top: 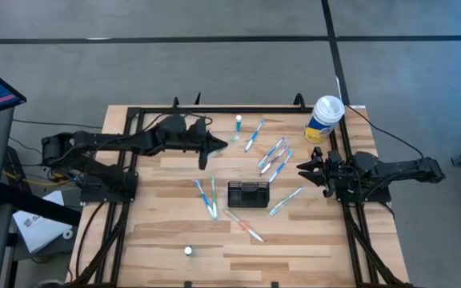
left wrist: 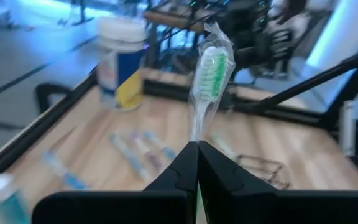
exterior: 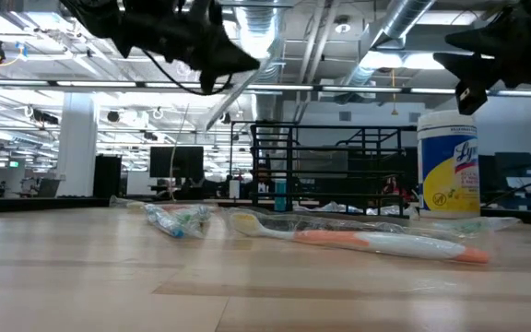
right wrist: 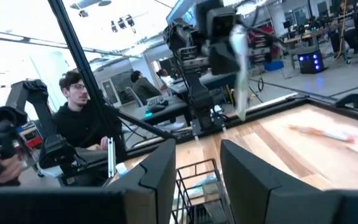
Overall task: Pick & Place toothbrushing station
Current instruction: Put the green toothbrush into the wire organizer
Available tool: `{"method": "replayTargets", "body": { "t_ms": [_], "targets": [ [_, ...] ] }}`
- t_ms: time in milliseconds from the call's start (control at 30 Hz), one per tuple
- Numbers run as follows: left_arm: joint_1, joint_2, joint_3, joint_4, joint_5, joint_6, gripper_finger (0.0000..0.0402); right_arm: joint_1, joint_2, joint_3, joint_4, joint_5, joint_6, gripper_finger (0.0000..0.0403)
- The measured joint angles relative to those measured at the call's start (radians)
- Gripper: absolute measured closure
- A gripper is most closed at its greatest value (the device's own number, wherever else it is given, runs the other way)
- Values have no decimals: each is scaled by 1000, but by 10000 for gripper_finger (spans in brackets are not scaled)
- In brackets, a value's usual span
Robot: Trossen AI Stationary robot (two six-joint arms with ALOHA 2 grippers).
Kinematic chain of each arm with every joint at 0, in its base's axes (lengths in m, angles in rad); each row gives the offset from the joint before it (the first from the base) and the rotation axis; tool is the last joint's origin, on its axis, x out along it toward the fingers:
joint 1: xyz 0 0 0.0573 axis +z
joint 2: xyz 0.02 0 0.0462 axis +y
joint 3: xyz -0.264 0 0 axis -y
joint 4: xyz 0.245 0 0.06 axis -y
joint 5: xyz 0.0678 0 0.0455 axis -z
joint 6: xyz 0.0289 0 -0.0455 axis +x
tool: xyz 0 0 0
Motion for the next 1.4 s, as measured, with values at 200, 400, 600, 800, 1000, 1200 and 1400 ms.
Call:
{"method": "replayTargets", "body": {
  "t_ms": [200,400,600,800,1000,1200,1400],
  "targets": [
    [-104,0,0,124,1,-22,401,0,73,0,65,0,-3,284],
    [-177,56,1,276,-4,-27,401,0,190,0,222,0,-28,285],
    [-210,187,0,428,-14,-59,401,0,313,0,352,0,-29,285],
    [-211,278,-1,548,-15,-105,401,1,435,9,478,0,-77,285],
    [-220,302,-1,591,-15,-106,401,1,595,90,487,0,-84,285],
    [-242,302,-1,603,-16,-105,401,5,769,179,536,2,-120,285],
    [-266,302,-1,607,-16,-103,401,36,907,271,561,0,-160,285]
  ]
}}
